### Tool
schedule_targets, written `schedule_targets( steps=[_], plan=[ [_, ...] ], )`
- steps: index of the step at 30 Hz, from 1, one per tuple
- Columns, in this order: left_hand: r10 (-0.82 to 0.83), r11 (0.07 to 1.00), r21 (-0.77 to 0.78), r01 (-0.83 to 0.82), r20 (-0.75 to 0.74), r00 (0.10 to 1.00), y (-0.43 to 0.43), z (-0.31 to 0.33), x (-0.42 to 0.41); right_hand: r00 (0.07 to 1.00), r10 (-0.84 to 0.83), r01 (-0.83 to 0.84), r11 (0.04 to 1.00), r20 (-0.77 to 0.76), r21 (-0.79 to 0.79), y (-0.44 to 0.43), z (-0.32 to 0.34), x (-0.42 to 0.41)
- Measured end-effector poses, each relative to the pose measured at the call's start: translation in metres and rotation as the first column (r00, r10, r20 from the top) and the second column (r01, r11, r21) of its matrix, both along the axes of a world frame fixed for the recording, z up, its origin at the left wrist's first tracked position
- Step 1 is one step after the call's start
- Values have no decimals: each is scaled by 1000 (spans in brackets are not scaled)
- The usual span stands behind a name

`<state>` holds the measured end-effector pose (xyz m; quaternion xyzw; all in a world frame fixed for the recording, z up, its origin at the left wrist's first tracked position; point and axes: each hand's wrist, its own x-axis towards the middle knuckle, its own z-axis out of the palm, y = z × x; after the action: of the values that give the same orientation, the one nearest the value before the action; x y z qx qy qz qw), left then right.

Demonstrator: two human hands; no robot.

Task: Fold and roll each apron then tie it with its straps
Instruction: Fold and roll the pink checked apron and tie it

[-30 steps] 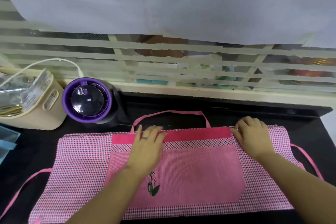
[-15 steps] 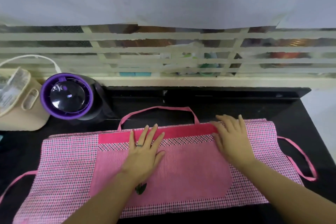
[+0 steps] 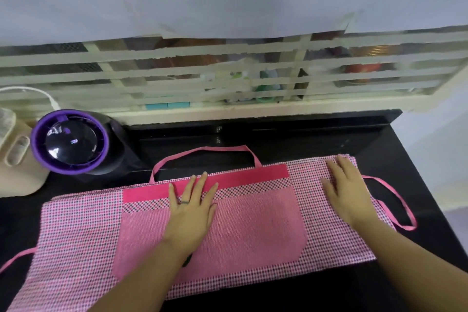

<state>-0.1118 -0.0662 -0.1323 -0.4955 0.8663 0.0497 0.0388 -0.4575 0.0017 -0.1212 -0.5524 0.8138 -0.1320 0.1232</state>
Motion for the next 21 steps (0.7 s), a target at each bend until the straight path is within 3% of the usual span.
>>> schedule_targets(
  steps=[3,8,12,16,21],
  plan=[
    [-83,996,13,84,-60,995,2,7,-27,958,-283,286,954,41,-93,11,6,2],
    [-173,970,183,160,62,983,10,4,-58,829,-529,519,849,183,103,18,27,-25],
    [-179,966,202,160,78,981,5,-1,-49,813,-574,559,817,100,143,22,26,-40],
    [-179,951,275,141,118,977,-7,4,-38,762,-615,624,781,202,23,23,24,-25],
    [-179,940,317,129,136,974,-7,12,-27,871,-483,490,845,88,-212,20,38,-45]
  ],
)
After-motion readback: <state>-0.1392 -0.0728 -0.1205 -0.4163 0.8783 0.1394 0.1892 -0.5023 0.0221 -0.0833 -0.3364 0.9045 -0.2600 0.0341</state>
